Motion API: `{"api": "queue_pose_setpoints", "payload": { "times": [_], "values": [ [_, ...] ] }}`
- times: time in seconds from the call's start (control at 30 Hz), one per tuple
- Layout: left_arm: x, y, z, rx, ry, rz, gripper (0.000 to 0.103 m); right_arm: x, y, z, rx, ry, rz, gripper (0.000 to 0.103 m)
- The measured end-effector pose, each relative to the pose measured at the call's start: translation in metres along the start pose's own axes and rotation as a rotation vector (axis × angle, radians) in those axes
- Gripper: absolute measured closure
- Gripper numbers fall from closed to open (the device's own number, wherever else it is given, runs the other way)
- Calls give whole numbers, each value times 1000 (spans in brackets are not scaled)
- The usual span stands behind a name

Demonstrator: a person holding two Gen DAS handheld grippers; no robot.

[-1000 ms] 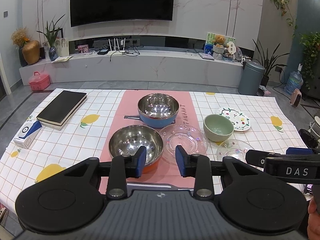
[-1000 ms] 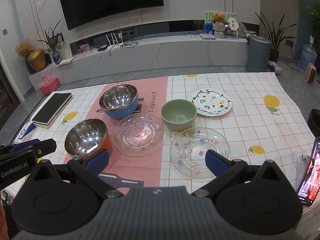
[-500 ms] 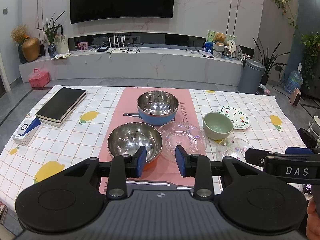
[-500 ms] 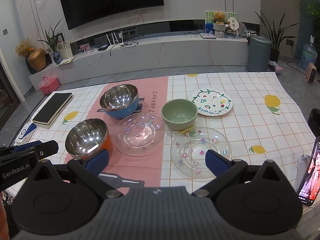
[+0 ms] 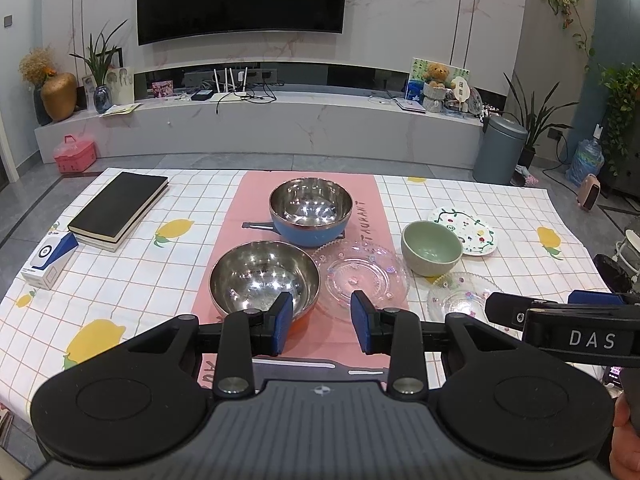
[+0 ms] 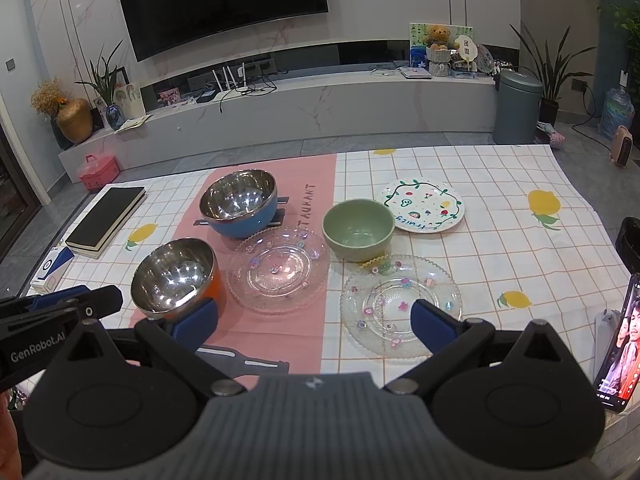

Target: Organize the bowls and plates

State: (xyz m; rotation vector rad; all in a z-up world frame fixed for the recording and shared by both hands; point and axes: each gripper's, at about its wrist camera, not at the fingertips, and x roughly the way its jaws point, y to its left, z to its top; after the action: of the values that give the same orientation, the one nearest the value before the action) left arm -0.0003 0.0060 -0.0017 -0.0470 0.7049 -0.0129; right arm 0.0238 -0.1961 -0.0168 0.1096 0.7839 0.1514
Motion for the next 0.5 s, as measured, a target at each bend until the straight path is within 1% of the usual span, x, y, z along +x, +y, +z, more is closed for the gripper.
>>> {"api": "queue_pose_setpoints", "payload": {
  "times": [0.5],
  "values": [
    [0, 0, 0, -1, 0, 0, 63, -1, -1, 1, 2, 1, 0, 3]
  ]
}}
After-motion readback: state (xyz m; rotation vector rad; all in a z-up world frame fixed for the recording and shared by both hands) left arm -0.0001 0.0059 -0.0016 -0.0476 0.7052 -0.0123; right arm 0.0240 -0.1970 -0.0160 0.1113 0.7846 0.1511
